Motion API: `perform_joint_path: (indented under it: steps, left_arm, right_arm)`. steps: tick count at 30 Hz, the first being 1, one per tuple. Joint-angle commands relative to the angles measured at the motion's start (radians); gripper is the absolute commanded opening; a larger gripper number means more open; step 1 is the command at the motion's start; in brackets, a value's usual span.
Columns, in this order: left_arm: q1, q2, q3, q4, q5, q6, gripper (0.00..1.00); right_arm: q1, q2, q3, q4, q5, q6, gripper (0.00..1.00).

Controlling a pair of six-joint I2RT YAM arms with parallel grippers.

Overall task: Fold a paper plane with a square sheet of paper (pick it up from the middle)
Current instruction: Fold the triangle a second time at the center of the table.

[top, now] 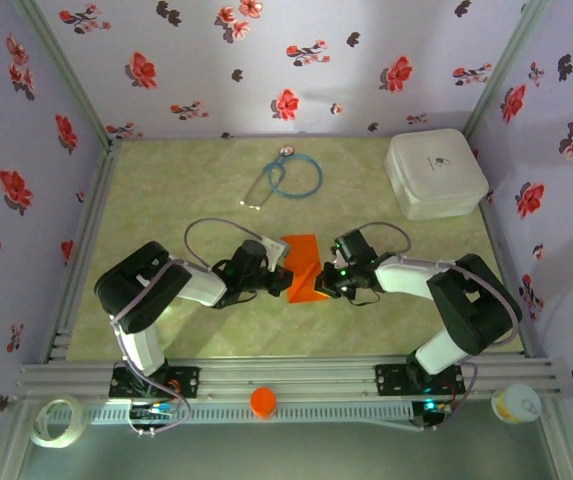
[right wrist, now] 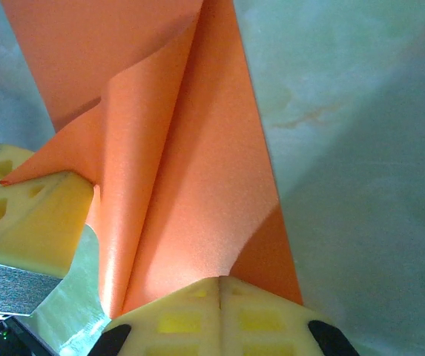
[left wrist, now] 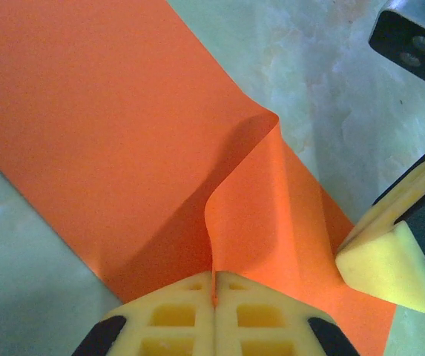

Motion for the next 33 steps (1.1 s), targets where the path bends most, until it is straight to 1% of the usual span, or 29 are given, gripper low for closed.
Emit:
perform_joint_path:
  steps: [1, 5, 10, 16, 21, 26, 33]
  left_arm:
    - [0.005, 0.037, 0.003, -0.063, 0.002, -0.014, 0.03]
    - [0.005, 0.043, 0.009, -0.065, 0.003, -0.014, 0.03]
    - [0.005, 0.042, 0.008, -0.063, 0.008, -0.018, 0.02]
    - [0.005, 0.041, 0.008, -0.059, 0.012, -0.036, 0.00]
    - [0.005, 0.030, -0.002, -0.046, 0.013, -0.043, 0.00]
    - [0.005, 0.028, 0.009, -0.048, 0.021, -0.049, 0.00]
    - [0.005, 0.005, 0.018, -0.058, 0.044, -0.063, 0.01]
  right_arm:
    - [0.006, -0.029, 0.003, -0.027, 0.029, 0.011, 0.00]
    - [0.006, -0.037, -0.001, -0.003, 0.019, 0.035, 0.01]
    - [0.006, -0.069, -0.029, 0.094, 0.017, 0.100, 0.01]
    - [0.005, -0.056, -0.034, 0.188, 0.017, 0.162, 0.00]
    - [0.003, -0.028, -0.020, 0.177, 0.001, 0.166, 0.00]
    - [0.014, -0.008, -0.045, 0.109, 0.061, 0.161, 0.00]
    - [0.017, 0.023, -0.080, 0.131, 0.062, 0.166, 0.00]
